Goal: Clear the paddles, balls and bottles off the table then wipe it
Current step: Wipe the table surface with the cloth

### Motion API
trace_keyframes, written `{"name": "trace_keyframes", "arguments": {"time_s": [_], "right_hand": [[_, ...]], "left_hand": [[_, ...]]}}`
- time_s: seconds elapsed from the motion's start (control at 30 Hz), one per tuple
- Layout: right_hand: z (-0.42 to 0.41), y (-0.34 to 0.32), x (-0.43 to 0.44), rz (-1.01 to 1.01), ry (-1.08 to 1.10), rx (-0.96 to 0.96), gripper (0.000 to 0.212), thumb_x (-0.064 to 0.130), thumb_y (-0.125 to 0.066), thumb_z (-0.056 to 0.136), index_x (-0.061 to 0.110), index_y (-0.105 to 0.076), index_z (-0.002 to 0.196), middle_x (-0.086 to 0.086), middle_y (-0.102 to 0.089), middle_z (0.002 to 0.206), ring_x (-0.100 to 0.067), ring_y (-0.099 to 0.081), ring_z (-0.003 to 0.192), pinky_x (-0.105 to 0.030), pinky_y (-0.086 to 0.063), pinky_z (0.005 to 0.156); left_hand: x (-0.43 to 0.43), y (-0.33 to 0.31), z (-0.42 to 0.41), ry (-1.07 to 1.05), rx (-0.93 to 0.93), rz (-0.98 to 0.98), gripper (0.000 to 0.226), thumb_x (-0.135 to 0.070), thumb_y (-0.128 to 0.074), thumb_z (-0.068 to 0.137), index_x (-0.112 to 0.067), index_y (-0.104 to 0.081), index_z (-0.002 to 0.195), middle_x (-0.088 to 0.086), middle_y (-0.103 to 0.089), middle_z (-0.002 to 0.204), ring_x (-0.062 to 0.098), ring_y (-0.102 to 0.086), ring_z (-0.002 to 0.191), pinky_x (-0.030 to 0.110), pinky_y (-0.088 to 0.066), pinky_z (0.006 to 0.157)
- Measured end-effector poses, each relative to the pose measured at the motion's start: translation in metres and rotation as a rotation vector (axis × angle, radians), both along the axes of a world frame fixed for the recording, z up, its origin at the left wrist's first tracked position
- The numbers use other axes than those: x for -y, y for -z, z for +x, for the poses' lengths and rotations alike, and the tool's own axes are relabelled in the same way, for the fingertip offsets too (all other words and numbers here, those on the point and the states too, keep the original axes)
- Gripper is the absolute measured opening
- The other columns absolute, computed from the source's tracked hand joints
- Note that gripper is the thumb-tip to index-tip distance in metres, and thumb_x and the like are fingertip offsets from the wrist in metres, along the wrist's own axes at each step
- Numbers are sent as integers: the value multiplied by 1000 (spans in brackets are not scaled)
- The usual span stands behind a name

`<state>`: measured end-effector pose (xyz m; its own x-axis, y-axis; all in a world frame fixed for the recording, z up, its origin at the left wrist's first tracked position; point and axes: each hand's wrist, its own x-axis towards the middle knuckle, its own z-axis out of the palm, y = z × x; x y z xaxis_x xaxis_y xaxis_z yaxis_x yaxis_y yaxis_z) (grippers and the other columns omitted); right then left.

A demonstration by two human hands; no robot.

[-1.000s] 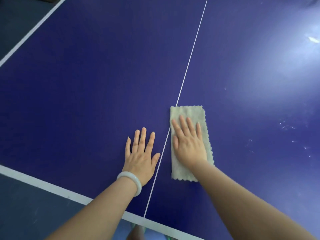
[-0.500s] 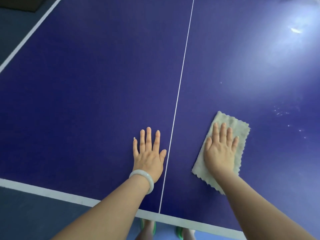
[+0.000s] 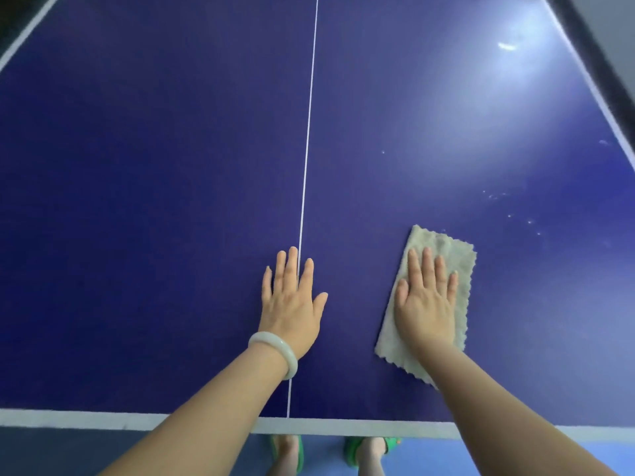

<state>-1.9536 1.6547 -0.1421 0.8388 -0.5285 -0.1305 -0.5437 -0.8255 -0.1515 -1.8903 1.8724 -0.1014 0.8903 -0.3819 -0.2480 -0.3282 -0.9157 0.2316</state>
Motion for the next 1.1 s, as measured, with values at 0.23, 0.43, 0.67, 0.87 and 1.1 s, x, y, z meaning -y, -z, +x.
{"name": "trace_keyframes", "arguments": {"time_s": [0.23,0.43,0.67,0.87,1.1], "right_hand": [[-42,-6,13,5,-626,20,57,37,-25,104,27,-12,158,6,-5,166,-16,2,153,-46,-5,123],[-76,-1,95,-69,-85,-23,61,39,-14,99,28,-7,159,5,-4,166,-14,5,153,-45,-1,123],[-20,-5,86,-11,-631,24,57,36,-23,104,27,-12,159,4,-5,166,-19,3,153,-49,-4,122],[44,0,164,-8,-445,33,58,39,-16,101,30,-13,158,6,-6,166,-16,0,153,-44,1,124],[-3,1,150,-4,113,71,59,29,-21,102,21,-7,158,-5,-6,166,-23,-2,153,-51,-1,123]], "left_hand": [[104,8,0,-84,-86,-107,64,-46,-26,104,-18,-4,158,7,14,164,23,18,150,42,10,122],[137,27,-18,-203,85,31,72,-52,-16,101,-11,2,156,16,7,163,34,10,151,53,2,121],[143,37,-19,-227,153,105,70,-47,-8,98,-7,-12,156,19,-7,163,36,-3,151,56,-8,121],[142,39,-20,-221,157,140,63,-40,-13,102,-7,-17,155,20,-10,162,37,-5,151,56,-11,120],[144,37,-19,-219,167,167,67,-44,-17,99,-7,-16,155,19,-11,162,36,-6,151,55,-14,121]]}}
